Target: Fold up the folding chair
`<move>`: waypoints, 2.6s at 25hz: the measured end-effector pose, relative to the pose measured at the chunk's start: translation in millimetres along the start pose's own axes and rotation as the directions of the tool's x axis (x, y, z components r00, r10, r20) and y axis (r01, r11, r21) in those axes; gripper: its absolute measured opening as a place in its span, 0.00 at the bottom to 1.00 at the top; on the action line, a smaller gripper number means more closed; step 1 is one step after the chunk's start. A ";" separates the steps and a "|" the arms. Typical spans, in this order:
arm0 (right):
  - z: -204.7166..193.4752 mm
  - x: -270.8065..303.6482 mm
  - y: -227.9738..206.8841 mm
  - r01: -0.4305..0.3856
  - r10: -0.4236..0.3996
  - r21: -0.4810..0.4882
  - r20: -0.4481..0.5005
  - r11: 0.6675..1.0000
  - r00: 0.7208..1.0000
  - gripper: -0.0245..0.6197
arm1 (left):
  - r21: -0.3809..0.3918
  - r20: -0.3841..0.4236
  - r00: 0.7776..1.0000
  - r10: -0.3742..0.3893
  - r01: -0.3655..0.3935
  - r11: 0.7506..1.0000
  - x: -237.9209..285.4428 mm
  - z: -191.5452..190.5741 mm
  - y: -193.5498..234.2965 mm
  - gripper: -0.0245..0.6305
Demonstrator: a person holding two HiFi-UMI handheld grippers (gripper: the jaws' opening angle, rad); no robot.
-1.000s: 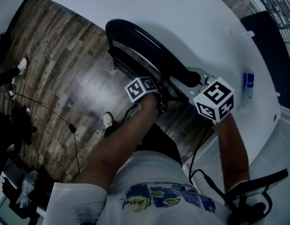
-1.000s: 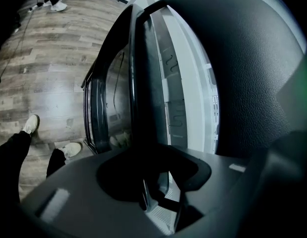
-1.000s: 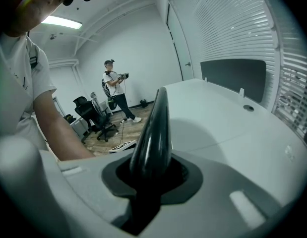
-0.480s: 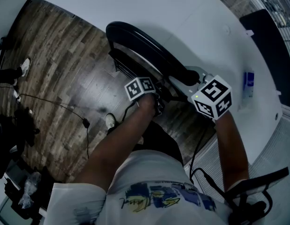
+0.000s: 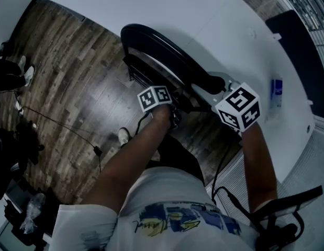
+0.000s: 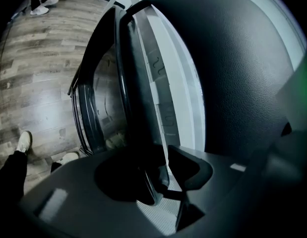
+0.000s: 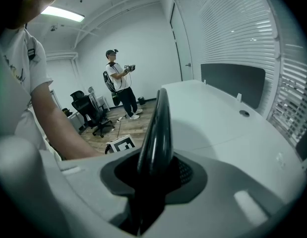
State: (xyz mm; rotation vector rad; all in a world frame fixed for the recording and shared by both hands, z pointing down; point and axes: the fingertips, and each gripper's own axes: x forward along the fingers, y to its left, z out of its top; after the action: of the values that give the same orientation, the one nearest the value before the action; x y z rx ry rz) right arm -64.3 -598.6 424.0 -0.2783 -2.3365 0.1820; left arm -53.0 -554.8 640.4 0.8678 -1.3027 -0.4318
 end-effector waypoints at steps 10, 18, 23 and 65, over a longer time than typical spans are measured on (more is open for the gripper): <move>0.6 -15.2 -3.2 0.042 -0.044 -0.028 -0.044 0.999 0.998 0.24 | 0.018 0.023 1.000 -0.008 0.007 1.000 -21.8 7.2 4.8 0.33; 8.4 -36.8 -8.4 0.109 -0.111 -0.029 -0.052 0.994 0.992 0.30 | 0.045 0.053 0.998 -0.015 0.013 0.999 -46.0 24.4 9.8 0.34; 24.0 -58.9 -12.7 0.197 -0.197 0.020 -0.002 0.980 0.980 0.30 | 0.063 0.067 0.998 -0.020 0.016 0.998 -66.8 35.3 14.1 0.34; -0.5 -58.1 357.2 0.609 -0.727 0.486 0.082 0.626 0.682 0.04 | 0.914 -0.249 0.932 -0.264 0.316 0.254 -453.5 -21.7 -23.2 0.04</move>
State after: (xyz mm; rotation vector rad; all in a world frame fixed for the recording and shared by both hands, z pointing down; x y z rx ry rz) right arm 27.9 -268.3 308.5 0.9125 -2.4144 0.3588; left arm -140.4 -237.4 326.8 2.1775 -1.2939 0.1832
